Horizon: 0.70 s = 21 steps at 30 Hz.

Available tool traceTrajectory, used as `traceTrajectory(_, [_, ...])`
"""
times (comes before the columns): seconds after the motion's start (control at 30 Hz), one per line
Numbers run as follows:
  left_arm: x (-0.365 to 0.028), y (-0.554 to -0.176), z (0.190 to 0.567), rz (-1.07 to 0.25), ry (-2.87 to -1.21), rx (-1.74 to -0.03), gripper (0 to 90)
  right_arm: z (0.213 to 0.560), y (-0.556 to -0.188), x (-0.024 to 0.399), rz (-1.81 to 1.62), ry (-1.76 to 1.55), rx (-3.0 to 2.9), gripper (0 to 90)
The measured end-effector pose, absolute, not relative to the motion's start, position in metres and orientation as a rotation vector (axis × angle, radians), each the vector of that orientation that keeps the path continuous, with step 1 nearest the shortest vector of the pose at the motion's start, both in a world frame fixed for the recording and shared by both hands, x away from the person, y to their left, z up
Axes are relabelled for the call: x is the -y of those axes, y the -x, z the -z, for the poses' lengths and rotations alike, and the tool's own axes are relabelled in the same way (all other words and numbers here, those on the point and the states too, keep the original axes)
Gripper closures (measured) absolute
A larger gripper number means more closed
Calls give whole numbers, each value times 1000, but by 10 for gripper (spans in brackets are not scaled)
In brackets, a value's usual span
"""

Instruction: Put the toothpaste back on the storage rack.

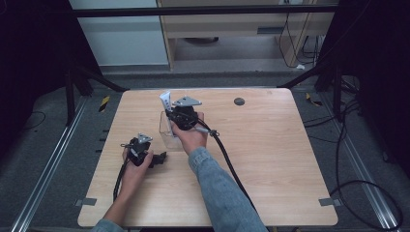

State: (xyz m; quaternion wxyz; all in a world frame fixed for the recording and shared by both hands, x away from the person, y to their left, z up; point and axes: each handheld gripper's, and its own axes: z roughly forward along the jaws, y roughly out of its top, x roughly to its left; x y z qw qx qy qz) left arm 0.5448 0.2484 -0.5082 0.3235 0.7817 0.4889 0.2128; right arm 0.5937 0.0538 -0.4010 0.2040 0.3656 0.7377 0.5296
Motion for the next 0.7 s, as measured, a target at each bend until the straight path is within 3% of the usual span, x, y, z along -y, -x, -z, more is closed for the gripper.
traceTrajectory(0.7, [-249,-545,508,-557,-2055,-1279,0,405,-599,-62,-1430,-1048,-2083,779])
